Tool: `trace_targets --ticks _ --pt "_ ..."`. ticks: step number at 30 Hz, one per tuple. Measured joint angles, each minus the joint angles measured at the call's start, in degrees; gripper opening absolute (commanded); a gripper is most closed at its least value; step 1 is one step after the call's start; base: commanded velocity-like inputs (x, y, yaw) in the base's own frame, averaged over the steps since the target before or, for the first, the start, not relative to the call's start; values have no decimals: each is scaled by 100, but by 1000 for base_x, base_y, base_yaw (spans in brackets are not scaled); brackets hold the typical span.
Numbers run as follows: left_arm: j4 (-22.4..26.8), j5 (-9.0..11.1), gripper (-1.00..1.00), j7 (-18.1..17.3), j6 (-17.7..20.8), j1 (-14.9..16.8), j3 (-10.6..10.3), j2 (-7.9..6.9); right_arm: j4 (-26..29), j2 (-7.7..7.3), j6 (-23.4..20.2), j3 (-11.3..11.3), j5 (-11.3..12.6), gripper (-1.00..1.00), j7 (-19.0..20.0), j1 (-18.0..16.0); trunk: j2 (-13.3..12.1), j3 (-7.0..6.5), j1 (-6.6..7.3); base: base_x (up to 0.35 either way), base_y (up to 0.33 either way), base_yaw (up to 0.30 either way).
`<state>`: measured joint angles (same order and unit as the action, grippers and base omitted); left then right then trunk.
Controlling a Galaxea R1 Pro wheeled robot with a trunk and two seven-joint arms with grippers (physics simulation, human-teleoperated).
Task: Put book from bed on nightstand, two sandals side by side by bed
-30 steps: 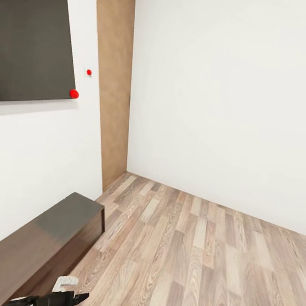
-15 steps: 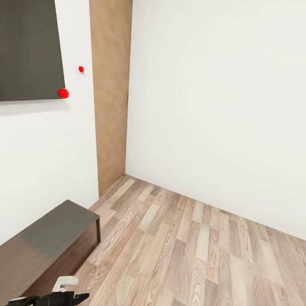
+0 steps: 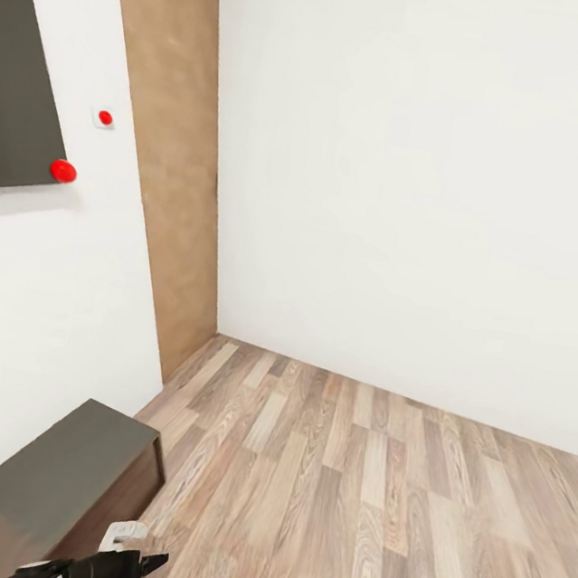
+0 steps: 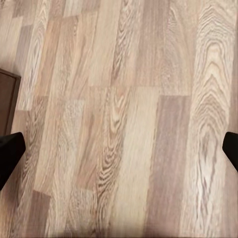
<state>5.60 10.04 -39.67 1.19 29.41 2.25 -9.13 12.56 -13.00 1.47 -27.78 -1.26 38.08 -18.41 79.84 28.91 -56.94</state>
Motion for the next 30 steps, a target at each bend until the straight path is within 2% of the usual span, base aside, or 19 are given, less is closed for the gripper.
trace_targets --ticks 7,17,30 --pt "-1 0 100 0 0 0 0 0 0 0 -2 0 0 100 4 0 0 4 0 334 0 -38" --pt "2 0 100 1 0 1 1 1 1 -2 1 -1 0 100 5 1 0 4 0 334 0 -233" --pt "4 0 100 0 0 0 1 0 -1 0 5 0 -8 100 5 -1 0 4 0 334 0 -19"
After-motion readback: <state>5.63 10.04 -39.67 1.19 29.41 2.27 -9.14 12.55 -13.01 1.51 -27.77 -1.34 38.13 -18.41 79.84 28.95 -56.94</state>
